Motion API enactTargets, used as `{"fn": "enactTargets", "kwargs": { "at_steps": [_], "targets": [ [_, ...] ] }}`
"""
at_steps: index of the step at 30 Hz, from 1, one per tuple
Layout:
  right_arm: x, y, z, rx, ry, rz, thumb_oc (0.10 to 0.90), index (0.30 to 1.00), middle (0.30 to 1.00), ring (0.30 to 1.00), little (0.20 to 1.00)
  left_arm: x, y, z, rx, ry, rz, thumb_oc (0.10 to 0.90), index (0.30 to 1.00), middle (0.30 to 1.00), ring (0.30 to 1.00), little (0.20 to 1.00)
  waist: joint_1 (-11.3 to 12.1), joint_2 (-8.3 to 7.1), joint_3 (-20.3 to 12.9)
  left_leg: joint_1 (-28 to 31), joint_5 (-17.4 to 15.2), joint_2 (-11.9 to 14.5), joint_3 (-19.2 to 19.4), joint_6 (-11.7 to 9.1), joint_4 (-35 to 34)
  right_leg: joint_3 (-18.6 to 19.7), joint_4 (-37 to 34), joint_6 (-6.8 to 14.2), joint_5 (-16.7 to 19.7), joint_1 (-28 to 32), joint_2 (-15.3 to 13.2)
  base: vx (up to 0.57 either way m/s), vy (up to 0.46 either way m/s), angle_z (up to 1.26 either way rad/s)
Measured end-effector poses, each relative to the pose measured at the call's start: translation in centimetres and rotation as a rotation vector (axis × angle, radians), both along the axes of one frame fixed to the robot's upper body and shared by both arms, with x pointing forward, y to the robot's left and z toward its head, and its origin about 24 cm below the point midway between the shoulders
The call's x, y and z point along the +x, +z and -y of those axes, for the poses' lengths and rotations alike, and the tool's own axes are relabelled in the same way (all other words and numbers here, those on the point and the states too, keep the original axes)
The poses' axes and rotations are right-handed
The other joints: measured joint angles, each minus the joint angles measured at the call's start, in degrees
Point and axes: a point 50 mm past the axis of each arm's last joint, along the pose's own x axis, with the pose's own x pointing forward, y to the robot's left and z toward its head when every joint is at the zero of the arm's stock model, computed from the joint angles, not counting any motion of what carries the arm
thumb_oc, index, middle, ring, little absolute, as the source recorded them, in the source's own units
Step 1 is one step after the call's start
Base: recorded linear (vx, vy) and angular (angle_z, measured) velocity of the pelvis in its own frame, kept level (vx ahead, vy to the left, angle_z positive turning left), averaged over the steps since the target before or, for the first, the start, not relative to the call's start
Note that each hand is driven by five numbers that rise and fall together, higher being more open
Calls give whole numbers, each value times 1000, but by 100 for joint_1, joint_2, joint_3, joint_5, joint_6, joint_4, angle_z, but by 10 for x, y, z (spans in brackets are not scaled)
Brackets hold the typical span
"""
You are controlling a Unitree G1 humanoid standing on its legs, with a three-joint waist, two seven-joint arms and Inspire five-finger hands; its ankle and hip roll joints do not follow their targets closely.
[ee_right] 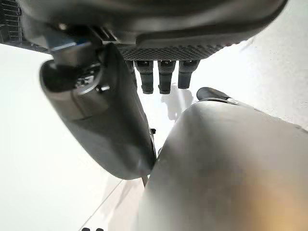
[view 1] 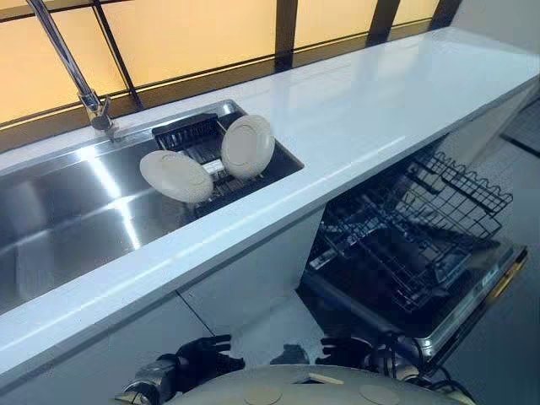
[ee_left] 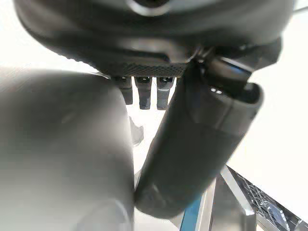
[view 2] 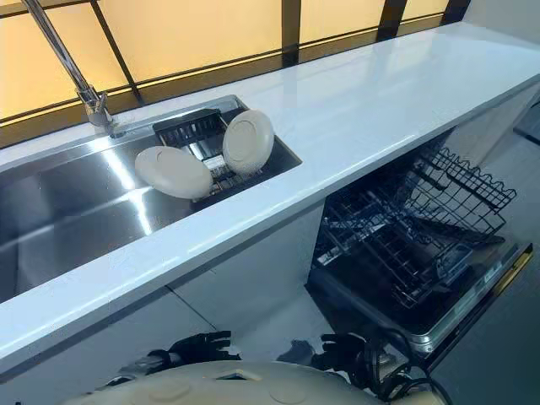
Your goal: Pick up plates and place into dishwasher.
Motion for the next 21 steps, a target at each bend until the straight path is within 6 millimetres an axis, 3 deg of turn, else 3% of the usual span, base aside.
{"fn": "enactTargets", "kwargs": {
  "at_steps": [15,17,21],
  "targets": [
    [0,0,0,-3,13,-1,800,900,900,900,900,2,1,2,1,-29,69,800,900,900,900,900,3,2,2,-1,0,0,6,0,0,0,1,0,0,-2,-1,-7,-19,-3],
    [0,0,0,-2,16,-1,800,900,900,900,900,7,3,5,-2,-72,105,800,900,900,900,900,4,5,4,-5,0,1,17,0,-8,1,3,0,0,-8,0,0,0,0],
    [5,2,2,6,32,1,800,900,900,900,900,41,21,22,-62,-214,291,800,900,900,900,900,0,15,39,-92,9,1,39,8,4,19,23,-10,9,-114,-5,-25,-18,-3]
  ]
}}
